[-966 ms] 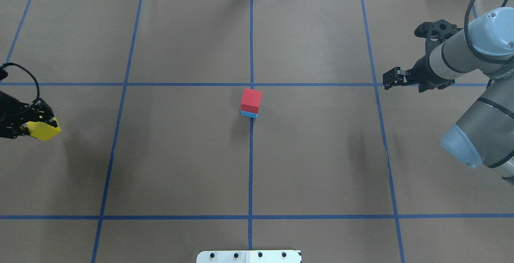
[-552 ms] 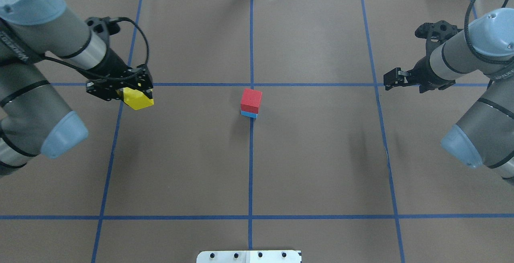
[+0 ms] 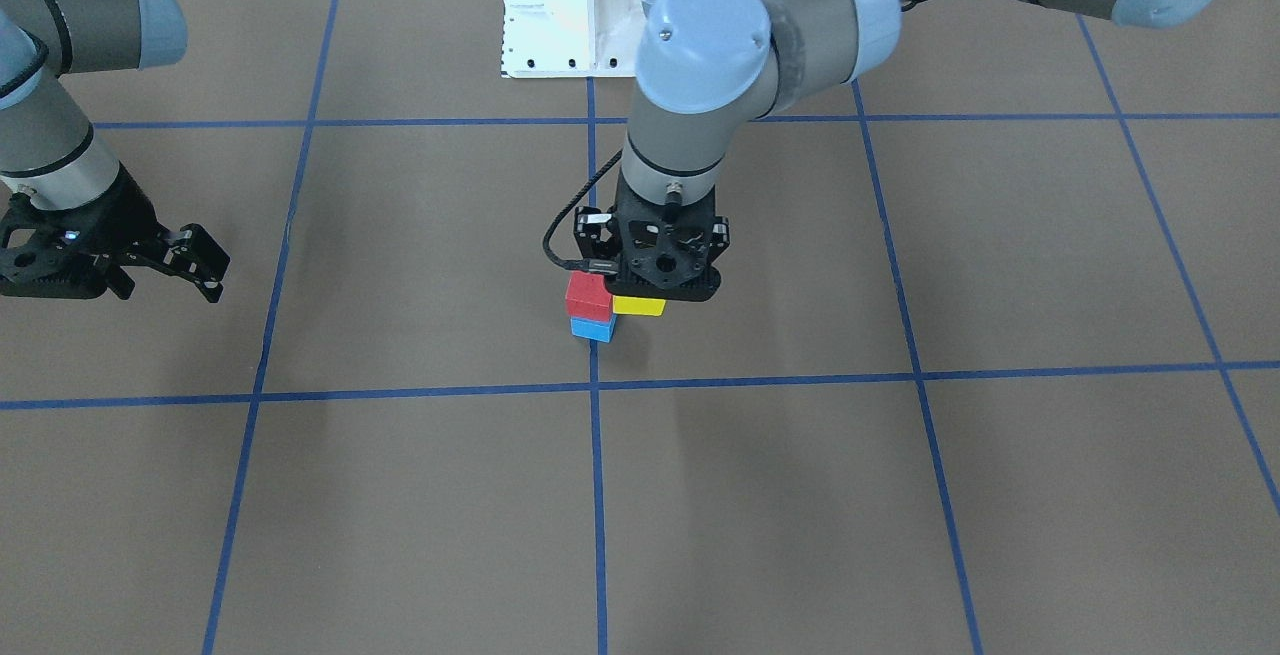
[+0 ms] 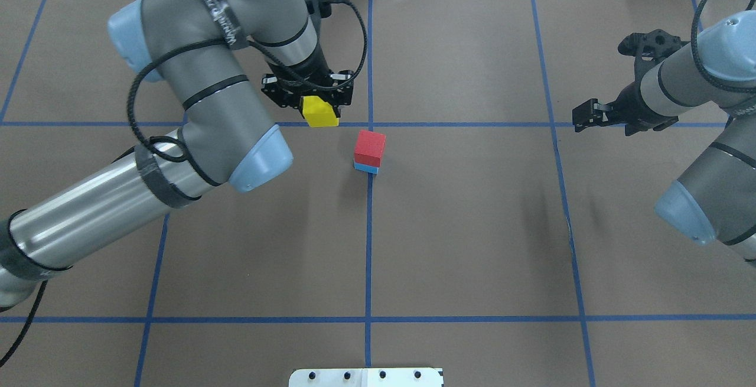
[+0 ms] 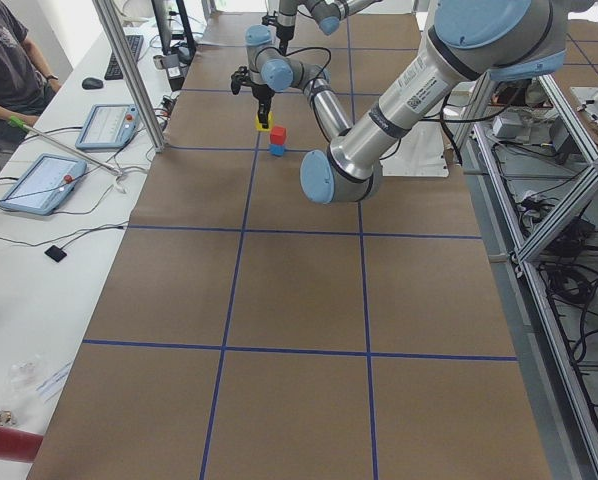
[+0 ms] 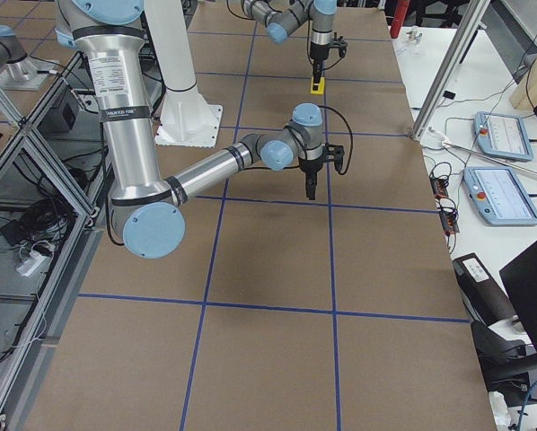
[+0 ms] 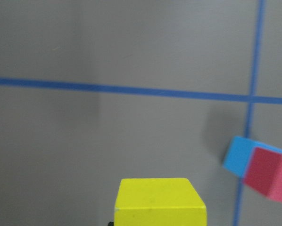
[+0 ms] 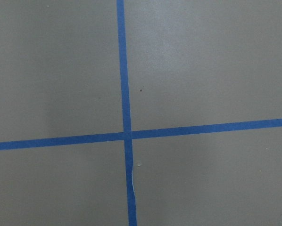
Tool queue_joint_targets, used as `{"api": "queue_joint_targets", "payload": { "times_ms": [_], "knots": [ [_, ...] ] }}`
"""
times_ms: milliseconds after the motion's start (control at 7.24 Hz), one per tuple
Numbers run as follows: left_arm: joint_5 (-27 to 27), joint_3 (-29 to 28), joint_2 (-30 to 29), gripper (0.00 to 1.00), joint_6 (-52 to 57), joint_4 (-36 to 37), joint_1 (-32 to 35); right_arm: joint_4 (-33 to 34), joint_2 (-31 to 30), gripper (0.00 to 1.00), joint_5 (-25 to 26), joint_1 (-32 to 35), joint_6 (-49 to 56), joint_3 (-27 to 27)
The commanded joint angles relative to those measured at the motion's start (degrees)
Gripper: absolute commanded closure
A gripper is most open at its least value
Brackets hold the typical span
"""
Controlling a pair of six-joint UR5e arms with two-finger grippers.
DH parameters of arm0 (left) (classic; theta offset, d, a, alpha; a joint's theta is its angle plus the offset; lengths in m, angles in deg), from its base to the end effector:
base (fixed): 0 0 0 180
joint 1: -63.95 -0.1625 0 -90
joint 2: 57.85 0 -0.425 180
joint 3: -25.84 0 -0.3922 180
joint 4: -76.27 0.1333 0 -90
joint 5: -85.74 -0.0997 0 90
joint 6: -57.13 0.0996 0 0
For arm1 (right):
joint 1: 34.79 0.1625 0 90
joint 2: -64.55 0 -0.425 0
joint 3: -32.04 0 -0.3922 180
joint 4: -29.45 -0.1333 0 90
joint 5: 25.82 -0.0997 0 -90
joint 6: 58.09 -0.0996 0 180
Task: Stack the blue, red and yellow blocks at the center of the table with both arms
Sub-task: 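Carry the yellow cube with the left gripper over the red cube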
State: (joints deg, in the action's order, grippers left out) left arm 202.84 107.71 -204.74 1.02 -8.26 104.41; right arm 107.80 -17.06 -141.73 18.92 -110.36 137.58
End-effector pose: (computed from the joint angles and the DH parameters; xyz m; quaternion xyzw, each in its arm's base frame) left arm 0.5120 -0.5522 0.0959 0.0432 0.4173 0.0345 0.9071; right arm -0.2554 -0.4994 0.4387 0.0641 -0.3607 0.0612 0.9285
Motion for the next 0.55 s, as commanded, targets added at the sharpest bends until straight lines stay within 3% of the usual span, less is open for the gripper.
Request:
{"api": "queue_joint_targets", "payload": {
  "times_ms": [0,414],
  "knots": [
    [-2.1,-5.3,-3.0,1.0,4.0,0.1,-2.7,0.0,-1.6,0.0,-1.0,1.8,2.6,0.2],
    [-2.2,-5.3,-3.4,1.0,4.0,2.5,-4.3,0.0,-1.9,0.0,-1.2,1.8,2.6,0.4]
  ]
}}
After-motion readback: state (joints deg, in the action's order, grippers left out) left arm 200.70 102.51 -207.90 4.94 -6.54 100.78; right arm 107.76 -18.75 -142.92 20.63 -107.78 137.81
